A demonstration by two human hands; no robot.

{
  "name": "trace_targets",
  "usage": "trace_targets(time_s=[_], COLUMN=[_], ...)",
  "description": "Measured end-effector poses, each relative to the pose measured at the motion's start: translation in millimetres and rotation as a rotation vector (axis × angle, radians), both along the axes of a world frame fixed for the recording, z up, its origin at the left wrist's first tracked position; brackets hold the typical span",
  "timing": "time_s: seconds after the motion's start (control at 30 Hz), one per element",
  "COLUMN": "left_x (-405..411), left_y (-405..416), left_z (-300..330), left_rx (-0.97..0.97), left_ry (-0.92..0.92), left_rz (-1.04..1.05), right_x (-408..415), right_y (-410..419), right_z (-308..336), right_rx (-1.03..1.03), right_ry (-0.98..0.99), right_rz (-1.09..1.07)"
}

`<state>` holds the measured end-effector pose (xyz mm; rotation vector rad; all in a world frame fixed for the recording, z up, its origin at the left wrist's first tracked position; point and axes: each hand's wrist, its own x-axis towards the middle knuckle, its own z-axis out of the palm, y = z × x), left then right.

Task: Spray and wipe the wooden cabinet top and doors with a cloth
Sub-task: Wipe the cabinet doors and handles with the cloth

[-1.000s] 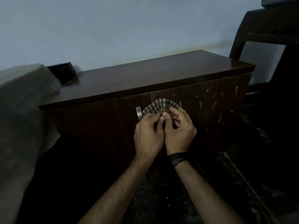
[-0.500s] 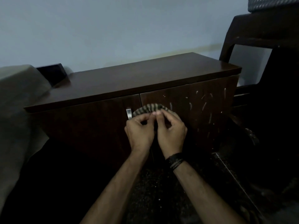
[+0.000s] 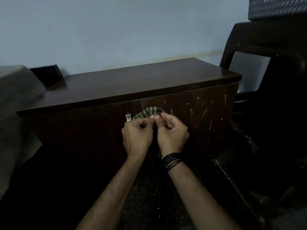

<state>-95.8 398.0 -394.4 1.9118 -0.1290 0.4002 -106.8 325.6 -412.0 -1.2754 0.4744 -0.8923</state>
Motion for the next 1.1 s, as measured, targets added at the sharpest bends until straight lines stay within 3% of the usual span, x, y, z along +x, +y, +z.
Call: trace_targets(time_s=[0.23, 0.53, 0.83, 1.1], left_x=[-6, 9, 0, 2], left_y=[2, -8, -2, 7], left_z=[-6, 6, -15, -36], left_rx=[-0.071, -0.126, -0.066, 0.108], left_ry=[0.015, 0.166, -0.075, -0.275], left_rz=[-0.067, 0.073, -0.026, -0.060], right_x=[-3, 3, -1, -7], right_y=[6, -4, -5, -10], right_z=[-9, 27, -12, -36], right_rx=[0.107, -0.052, -0.039, -0.107], right_ry=[0.003, 0.149, -0.063, -0.056], right_rz=[-0.026, -0.067, 0.029, 0.082])
